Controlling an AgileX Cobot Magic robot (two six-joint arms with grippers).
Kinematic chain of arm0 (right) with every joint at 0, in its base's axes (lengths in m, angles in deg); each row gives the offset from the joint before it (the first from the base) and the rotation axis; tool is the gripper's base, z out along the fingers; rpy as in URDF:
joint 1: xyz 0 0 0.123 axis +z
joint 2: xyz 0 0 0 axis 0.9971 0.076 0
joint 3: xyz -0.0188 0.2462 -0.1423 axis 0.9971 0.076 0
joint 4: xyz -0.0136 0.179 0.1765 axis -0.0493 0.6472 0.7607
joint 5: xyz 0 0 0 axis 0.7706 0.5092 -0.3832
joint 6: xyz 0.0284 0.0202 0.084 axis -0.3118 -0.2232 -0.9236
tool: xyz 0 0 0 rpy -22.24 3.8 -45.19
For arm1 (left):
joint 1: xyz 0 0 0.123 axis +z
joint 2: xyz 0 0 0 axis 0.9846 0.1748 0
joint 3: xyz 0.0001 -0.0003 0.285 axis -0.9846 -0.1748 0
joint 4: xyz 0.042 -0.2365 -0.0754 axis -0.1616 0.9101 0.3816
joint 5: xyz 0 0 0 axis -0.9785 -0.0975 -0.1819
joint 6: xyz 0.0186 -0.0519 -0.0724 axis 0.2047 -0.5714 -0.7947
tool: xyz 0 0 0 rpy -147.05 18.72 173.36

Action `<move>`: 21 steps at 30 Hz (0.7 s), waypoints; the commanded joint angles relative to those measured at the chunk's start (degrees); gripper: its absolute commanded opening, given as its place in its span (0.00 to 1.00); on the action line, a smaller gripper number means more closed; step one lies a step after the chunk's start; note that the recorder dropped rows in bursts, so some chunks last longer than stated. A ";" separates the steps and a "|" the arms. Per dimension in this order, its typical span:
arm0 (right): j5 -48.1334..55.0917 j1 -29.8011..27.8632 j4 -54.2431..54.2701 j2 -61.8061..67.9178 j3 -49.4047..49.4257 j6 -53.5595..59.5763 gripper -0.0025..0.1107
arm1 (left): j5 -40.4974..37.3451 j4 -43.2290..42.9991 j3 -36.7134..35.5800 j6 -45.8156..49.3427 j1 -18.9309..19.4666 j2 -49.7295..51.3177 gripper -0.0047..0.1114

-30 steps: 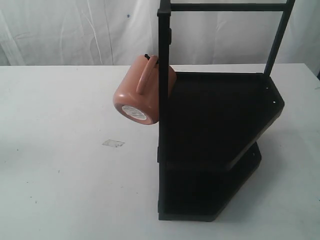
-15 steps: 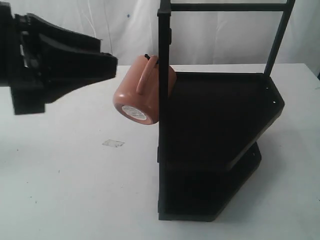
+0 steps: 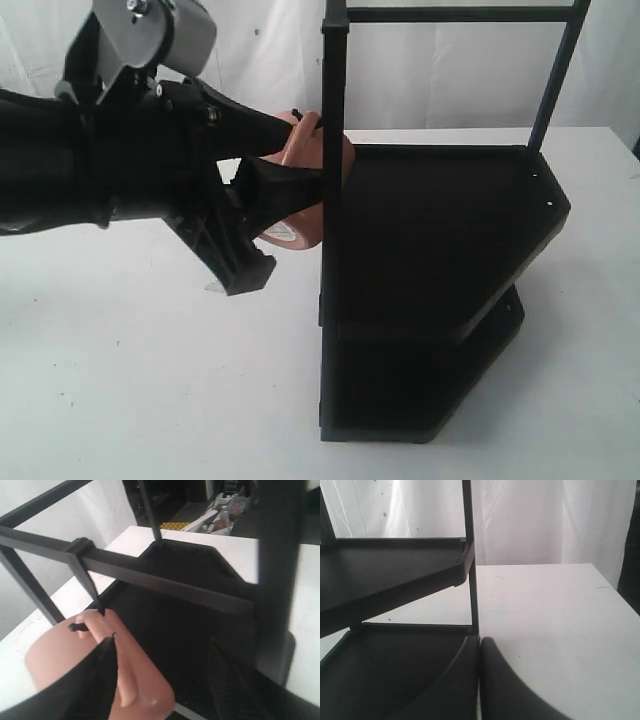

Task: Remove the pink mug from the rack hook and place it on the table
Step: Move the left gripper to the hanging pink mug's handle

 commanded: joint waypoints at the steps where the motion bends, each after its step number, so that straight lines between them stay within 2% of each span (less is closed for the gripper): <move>1: -0.44 -0.01 -0.23 -0.28 0.26 -0.22 0.02 | 7.33 1.06 0.35 0.45 -1.40 1.72 0.54; 21: -0.44 -0.01 -0.23 -0.28 0.26 -0.22 0.02 | 12.49 0.79 1.00 0.22 -1.40 5.81 0.54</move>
